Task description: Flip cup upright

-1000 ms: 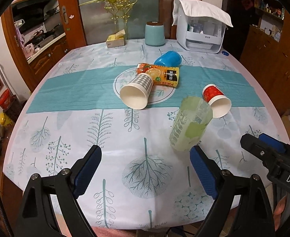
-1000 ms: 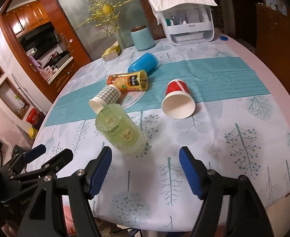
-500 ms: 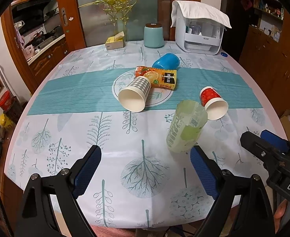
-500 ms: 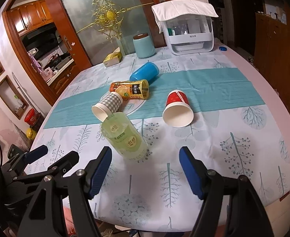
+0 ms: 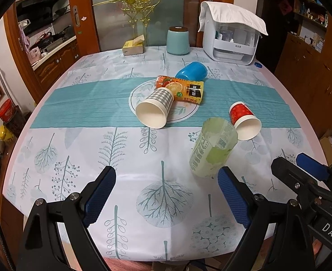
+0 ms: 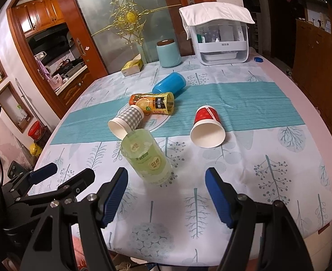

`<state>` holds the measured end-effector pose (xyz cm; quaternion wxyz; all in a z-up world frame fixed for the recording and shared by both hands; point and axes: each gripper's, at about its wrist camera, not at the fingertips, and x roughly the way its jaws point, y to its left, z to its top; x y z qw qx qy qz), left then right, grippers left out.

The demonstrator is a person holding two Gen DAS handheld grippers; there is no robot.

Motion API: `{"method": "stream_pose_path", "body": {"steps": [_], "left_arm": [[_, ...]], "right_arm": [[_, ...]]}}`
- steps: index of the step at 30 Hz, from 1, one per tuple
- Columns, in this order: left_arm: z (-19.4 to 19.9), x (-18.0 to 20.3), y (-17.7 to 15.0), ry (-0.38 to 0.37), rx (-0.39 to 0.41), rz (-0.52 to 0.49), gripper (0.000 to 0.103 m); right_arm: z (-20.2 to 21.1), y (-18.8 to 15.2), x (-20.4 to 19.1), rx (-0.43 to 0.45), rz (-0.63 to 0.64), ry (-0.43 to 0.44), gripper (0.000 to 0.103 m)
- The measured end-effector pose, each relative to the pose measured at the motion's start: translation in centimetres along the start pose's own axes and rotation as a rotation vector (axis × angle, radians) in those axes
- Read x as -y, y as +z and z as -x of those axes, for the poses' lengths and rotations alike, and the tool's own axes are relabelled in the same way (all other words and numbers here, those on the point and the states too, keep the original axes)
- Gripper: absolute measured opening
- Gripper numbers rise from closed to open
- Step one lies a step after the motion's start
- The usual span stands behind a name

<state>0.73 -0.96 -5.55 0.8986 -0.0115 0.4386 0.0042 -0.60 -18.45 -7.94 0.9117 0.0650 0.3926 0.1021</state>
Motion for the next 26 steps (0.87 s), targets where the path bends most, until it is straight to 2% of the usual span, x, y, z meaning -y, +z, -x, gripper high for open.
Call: {"method": "stream_pose_path", "body": {"steps": [26], "left_arm": [[-0.2,-0.41,-0.13,-0.012,-0.005,0.013,0.091]], "right_arm": [[-0.49,-0.21,-0.24,-0.02,0.002,0.007,0.072]]}}
